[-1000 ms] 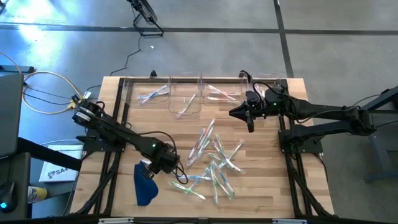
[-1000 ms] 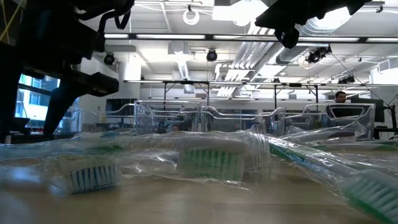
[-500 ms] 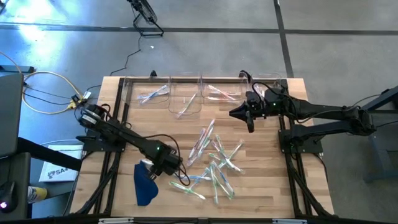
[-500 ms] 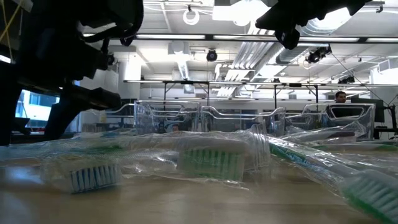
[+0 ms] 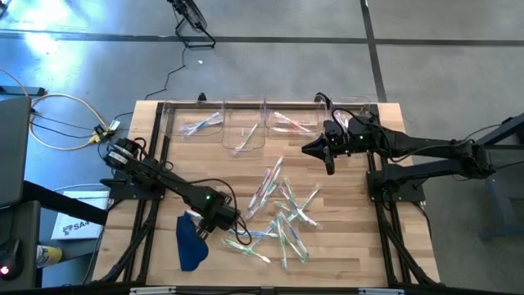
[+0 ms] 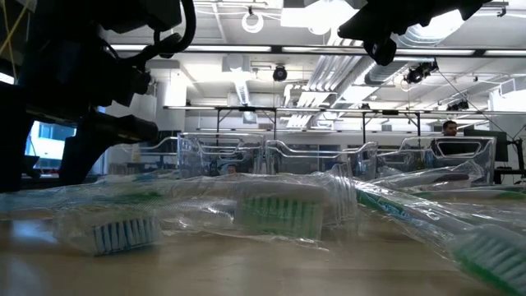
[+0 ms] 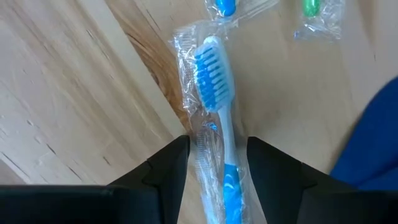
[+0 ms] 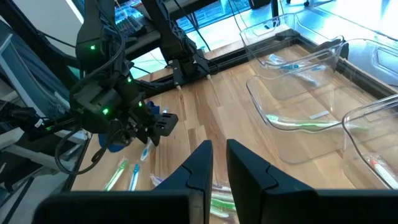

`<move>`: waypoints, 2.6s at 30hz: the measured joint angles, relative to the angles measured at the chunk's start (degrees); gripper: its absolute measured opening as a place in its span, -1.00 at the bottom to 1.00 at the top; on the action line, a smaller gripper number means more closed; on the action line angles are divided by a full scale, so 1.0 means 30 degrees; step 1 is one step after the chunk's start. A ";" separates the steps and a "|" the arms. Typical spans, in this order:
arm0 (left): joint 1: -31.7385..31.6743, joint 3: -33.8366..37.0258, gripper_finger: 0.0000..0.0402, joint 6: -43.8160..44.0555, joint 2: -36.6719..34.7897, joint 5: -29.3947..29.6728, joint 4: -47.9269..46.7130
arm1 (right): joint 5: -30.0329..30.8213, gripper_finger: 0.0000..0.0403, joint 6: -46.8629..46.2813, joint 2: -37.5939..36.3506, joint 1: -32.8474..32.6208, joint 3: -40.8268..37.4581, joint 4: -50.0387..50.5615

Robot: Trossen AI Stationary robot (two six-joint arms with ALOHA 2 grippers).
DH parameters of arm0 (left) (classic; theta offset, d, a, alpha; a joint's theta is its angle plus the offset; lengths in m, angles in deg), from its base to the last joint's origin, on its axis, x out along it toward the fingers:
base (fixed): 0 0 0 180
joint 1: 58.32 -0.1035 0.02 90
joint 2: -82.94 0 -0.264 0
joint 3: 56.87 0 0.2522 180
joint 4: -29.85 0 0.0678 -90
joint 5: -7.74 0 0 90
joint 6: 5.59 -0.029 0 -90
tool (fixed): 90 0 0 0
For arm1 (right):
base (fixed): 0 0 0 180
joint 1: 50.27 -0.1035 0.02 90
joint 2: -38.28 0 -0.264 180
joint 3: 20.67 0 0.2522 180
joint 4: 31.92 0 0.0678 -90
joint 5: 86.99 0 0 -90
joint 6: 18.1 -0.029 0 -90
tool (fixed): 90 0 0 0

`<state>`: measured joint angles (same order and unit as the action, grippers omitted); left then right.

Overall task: Pick & Place Toothbrushes
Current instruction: Put the blue toothbrush into the left transparent bin

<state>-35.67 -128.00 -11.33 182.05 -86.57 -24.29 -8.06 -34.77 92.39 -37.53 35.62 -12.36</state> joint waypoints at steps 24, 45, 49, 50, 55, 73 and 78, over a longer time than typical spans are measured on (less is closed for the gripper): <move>-0.0066 0.0044 -0.86 0.0005 0.0051 -0.0314 0.0045 | 0.0000 -0.81 0.0000 0.0000 0.0000 0.0000 -0.0004; -0.0051 0.0058 -0.94 0.0071 0.0066 -0.0451 0.0033 | 0.0000 -0.81 0.0007 0.0000 0.0000 0.0000 -0.0004; -0.0051 0.0051 -0.95 0.0075 0.0066 -0.0460 0.0008 | 0.0000 -0.81 0.0007 0.0000 0.0000 0.0000 0.0001; -0.0051 0.0051 -0.95 0.0075 0.0066 -0.0460 0.0008 | 0.0000 -0.81 0.0007 0.0000 0.0000 0.0000 -0.0004; -0.0051 0.0051 -0.95 0.0023 0.0066 -0.0466 0.0001 | 0.0000 -0.81 0.0007 0.0000 0.0000 0.0000 0.0003; -0.0020 -0.0602 -0.99 -0.0996 0.0095 -0.1567 -0.0526 | 0.0000 -0.81 0.0084 0.0000 0.0000 0.0000 -0.0040; -0.0051 -0.0619 -1.00 -0.0964 0.0095 -0.1502 -0.0728 | 0.0000 -0.81 0.0124 0.0000 0.0000 0.0000 -0.0113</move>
<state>-35.82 -129.86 -14.22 182.33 -91.08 -26.48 -8.06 -34.39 92.39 -37.53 35.62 -12.70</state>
